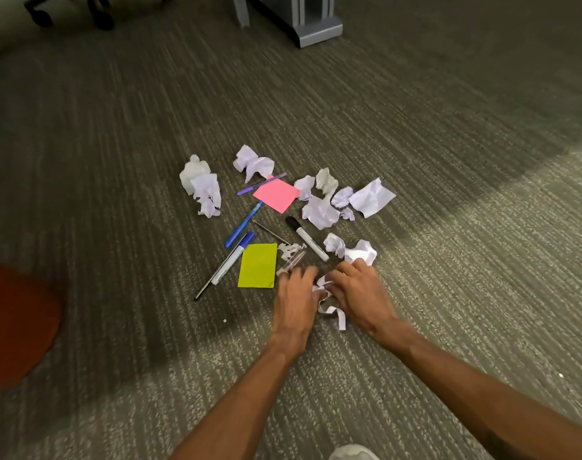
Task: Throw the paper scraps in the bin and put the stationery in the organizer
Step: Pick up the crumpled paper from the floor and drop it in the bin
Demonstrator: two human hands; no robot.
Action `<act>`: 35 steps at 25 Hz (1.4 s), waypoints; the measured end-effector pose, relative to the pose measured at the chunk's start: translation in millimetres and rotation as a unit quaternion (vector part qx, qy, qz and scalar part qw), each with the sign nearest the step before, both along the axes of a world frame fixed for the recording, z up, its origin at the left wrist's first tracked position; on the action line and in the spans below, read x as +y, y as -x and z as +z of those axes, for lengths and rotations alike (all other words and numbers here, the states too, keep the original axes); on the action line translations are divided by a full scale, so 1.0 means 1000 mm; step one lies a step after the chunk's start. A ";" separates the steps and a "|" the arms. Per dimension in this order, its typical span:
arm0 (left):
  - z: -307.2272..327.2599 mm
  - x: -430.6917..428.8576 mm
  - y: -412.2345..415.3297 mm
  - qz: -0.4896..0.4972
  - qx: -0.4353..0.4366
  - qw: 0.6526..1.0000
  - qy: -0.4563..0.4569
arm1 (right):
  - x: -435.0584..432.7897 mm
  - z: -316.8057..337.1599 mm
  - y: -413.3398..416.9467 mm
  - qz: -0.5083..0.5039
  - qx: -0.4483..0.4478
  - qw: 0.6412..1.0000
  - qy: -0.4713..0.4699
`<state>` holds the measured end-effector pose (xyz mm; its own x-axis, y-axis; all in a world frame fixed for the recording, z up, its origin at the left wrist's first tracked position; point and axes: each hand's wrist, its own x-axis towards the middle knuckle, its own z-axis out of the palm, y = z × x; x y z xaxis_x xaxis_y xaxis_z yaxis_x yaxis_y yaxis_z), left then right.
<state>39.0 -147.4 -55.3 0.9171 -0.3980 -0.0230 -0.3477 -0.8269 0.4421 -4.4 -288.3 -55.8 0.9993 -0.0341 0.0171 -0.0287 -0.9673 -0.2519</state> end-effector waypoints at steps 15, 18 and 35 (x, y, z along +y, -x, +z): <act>0.048 0.028 -0.059 0.296 0.206 0.866 0.346 | -0.020 0.033 -0.018 -0.278 -0.173 0.883 -0.336; 0.051 0.030 -0.076 0.320 0.169 0.896 0.257 | -0.025 0.031 -0.019 -0.281 -0.146 0.894 -0.317; 0.021 0.025 -0.103 0.113 0.108 0.985 0.068 | -0.024 0.016 -0.080 -0.143 -0.046 0.977 -0.153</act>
